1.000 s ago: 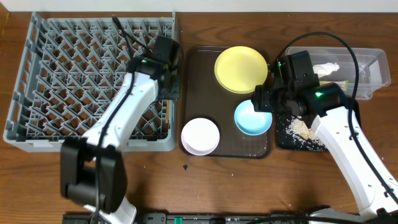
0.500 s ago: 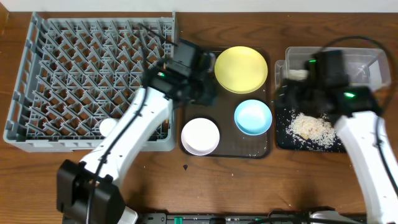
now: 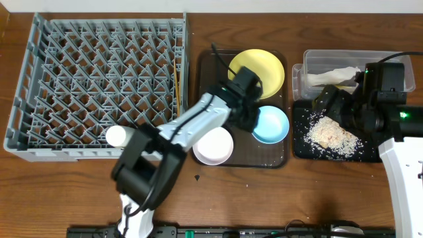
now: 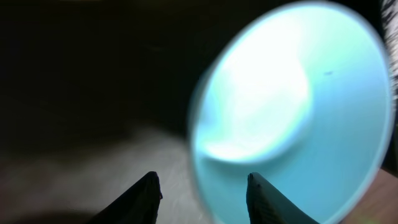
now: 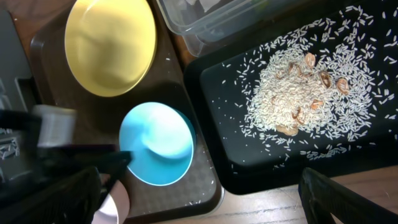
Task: Sort waste into correct bins and load items into the dishwasher
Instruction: 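Reach left gripper to the light-blue bowl and grasp its rim, then carry the light-blue bowl into the dish rack and release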
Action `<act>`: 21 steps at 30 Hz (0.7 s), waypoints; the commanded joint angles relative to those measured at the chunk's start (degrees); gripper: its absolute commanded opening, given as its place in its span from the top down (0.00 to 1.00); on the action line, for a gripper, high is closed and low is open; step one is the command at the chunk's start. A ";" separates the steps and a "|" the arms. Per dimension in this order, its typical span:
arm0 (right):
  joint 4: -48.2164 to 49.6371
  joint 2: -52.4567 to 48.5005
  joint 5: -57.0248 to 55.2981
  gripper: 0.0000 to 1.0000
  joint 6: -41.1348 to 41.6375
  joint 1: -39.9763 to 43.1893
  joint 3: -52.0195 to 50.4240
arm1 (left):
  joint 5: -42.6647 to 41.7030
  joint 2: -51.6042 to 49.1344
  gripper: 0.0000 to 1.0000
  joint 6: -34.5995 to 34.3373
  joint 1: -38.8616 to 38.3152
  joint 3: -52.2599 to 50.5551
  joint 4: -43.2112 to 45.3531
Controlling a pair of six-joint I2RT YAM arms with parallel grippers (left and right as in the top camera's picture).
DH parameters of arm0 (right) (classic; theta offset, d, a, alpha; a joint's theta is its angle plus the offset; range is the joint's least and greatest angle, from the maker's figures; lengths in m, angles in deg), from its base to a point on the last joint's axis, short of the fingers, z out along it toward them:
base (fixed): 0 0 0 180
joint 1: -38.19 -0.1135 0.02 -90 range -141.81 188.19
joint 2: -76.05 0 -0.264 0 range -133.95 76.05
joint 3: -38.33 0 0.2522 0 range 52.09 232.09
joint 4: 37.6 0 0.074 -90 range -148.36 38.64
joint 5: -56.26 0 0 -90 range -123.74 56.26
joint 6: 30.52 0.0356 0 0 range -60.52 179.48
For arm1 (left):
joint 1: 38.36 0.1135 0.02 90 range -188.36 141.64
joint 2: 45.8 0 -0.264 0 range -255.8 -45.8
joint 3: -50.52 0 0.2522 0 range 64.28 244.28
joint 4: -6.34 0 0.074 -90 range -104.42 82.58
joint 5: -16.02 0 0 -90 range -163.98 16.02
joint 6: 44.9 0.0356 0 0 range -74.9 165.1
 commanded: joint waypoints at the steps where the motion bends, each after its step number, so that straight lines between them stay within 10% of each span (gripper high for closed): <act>1: -0.24 0.07 0.28 0.01 0.44 0.24 0.55 | -0.24 -2.95 0.53 0.35 -1.90 -0.31 1.53; 4: -0.42 0.07 0.28 0.01 0.44 0.24 0.55 | -0.26 -5.42 0.57 -0.66 -2.43 -0.31 2.19; 9: -0.68 0.07 0.28 0.01 0.44 0.24 0.55 | -0.26 -6.23 0.92 -1.49 -2.36 -0.24 2.14; 14: -0.70 0.07 0.28 0.01 0.44 0.24 0.55 | 4.11 -2.14 0.92 -1.44 -2.23 2.38 -1.40; 21: -0.66 0.07 0.26 0.01 0.44 0.24 0.55 | 33.77 11.63 0.92 -1.44 -1.44 5.25 -12.96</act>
